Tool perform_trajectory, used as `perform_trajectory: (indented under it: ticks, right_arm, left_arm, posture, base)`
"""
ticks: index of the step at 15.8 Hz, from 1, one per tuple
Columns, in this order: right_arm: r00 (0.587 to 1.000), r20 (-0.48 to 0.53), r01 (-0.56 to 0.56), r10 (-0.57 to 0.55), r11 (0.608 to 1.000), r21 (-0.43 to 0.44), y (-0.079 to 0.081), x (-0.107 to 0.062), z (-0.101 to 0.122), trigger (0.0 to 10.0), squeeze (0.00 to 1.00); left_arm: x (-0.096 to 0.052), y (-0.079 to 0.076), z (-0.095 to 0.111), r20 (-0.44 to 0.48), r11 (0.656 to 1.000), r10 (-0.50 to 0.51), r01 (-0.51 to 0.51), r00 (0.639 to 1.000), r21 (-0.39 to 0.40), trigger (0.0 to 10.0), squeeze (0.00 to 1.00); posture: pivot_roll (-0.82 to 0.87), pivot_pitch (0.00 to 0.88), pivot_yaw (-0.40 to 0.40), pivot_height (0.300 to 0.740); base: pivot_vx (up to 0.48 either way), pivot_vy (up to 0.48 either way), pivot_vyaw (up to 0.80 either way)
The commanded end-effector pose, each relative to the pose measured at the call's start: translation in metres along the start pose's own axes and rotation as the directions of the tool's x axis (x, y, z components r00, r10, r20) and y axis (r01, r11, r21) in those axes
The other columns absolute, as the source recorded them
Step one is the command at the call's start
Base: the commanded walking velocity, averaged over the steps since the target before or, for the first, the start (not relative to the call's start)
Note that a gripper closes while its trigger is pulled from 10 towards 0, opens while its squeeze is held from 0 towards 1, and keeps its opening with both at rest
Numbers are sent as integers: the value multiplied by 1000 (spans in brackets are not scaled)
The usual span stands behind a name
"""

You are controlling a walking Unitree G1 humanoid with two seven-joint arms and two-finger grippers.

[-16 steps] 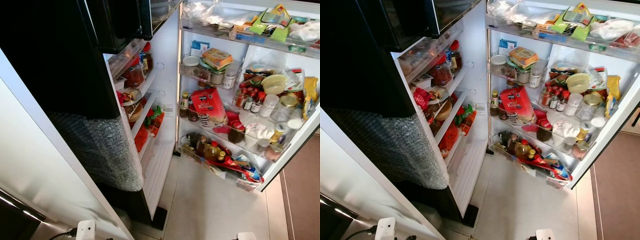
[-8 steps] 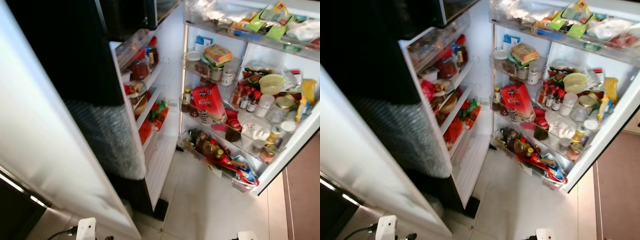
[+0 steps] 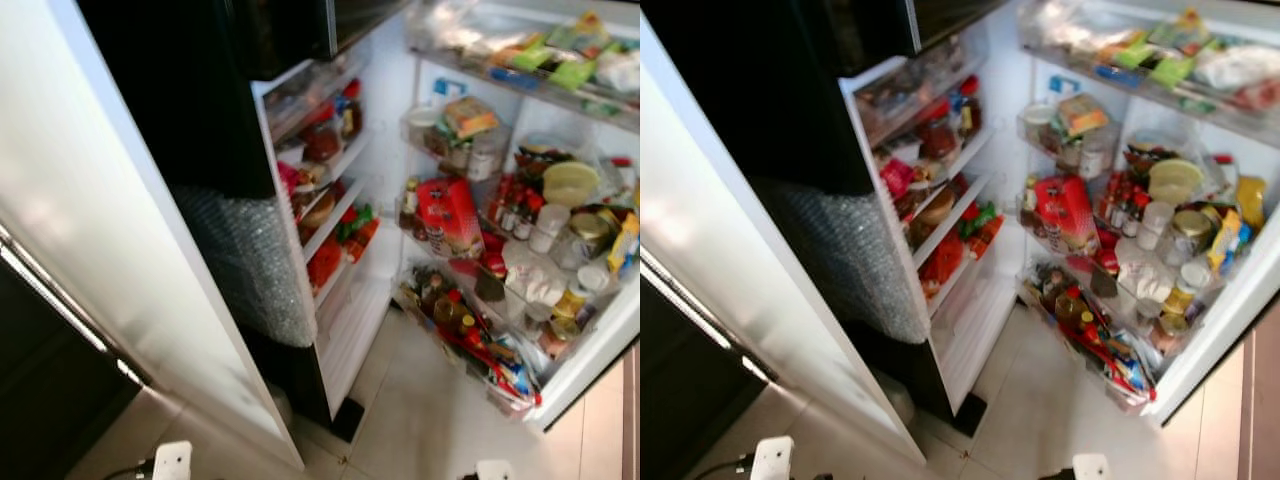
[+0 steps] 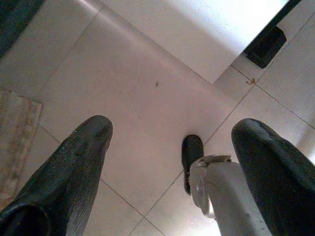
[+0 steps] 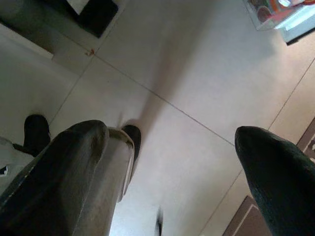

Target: Restocking fridge

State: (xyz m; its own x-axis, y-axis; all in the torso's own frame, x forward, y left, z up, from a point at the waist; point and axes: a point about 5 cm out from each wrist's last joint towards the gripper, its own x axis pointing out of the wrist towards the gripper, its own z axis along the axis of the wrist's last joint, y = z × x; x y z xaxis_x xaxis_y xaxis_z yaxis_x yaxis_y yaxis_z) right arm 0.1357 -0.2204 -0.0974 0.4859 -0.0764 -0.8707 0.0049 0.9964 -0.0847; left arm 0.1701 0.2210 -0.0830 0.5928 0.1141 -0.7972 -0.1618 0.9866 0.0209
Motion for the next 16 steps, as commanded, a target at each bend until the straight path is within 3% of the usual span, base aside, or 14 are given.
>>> perform_trajectory:
  ticks: [1,5,9,11,12,13,14,15,16]
  right_arm:
    - [1000,-8,5,-5,1000,17,1,-1,-4,10000,0]
    - [994,7,102,-105,978,183,-3,-2,-7,10000,0]
    - [946,-16,308,-322,886,347,-11,-6,-12,10000,0]
    - [889,123,376,-442,855,357,-57,-8,36,10000,0]
    - [883,134,381,-451,852,359,-61,-9,39,10000,0]
    - [836,184,426,-518,822,378,-71,-13,54,10000,0]
    - [836,184,426,-518,822,378,-71,-13,54,10000,0]
    - [789,228,446,-571,787,426,-74,-16,66,10000,0]
    - [777,243,446,-580,781,437,-74,-16,70,10000,0]
  left_arm:
    - [0,4,3,4,1000,14,-14,1000,4,10000,0]
    - [0,3,3,4,1000,14,-14,1000,2,10000,0]
    - [0,3,4,5,1000,12,-12,1000,7,10000,0]
    - [0,3,3,4,1000,12,-12,1000,7,10000,0]
    - [0,4,3,4,1000,13,-13,1000,7,10000,0]
    - [0,4,3,1,1000,8,-8,1000,12,10000,0]
    - [0,4,3,1,1000,8,-8,1000,12,10000,0]
    - [0,4,3,-1,1000,7,-7,1000,18,10000,0]
    - [0,4,3,0,1000,8,-8,1000,19,10000,0]
  posture:
    - [-199,0,75,740]
    - [-199,0,75,740]
    - [-210,0,81,740]
    - [-216,0,82,740]
    - [-216,0,82,740]
    - [-222,0,85,740]
    - [-222,0,85,740]
    - [-221,0,85,740]
    - [-221,0,85,740]
  base:
    - [0,0,0]
    - [0,0,0]
    - [0,0,0]
    - [0,0,0]
    - [0,0,0]
    - [0,0,0]
    - [0,0,0]
    - [0,0,0]
    - [0,0,0]
